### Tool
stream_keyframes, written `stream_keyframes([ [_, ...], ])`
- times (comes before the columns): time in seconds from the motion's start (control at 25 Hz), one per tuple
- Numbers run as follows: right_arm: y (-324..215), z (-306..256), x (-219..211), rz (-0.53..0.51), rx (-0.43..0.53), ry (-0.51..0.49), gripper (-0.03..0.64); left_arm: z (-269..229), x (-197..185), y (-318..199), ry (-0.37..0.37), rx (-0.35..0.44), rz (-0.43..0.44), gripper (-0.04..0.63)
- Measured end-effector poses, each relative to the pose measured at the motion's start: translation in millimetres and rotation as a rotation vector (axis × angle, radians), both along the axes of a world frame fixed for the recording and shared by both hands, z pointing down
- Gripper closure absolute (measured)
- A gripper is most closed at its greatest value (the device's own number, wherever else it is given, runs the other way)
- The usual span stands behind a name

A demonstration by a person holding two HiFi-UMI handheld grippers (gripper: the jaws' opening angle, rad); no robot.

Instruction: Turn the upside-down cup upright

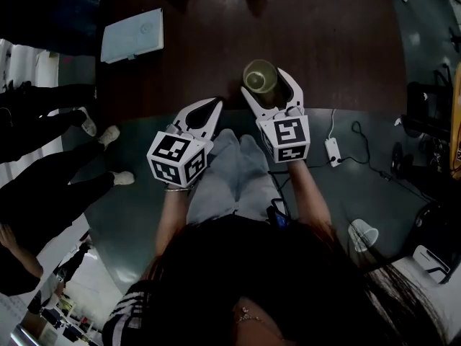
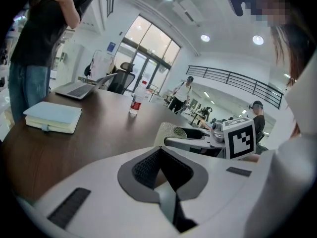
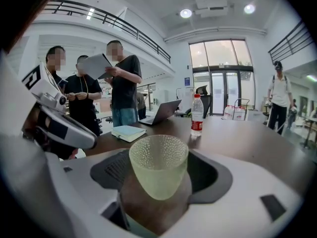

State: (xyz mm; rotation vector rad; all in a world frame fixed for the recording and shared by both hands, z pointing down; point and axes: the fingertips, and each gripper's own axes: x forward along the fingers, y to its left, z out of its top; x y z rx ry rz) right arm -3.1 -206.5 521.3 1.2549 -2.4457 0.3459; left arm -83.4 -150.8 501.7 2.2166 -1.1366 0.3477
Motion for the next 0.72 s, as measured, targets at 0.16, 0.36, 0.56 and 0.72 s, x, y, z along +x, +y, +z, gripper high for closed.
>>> stream_keyframes([
  [0.16, -2, -25, 2, 0.002, 0.024, -0.037, 0.258, -13, 2, -2, 0.002, 0.031, 0.003, 0.592],
  [0.36, 0, -56, -2, -0.012, 0.068, -0.052, 0.258, -33, -2, -4, 0.009, 0.077, 0.004, 0.592],
  [0.56, 1, -88, -3, -0.024, 0.117, -0.071, 0.259, -52, -2, -7, 0.016, 0.127, 0.007, 0.592],
  [0.72, 6, -110, -7, -0.034, 0.145, -0.090, 0.259, -66, -5, -8, 0.018, 0.160, 0.013, 0.592],
])
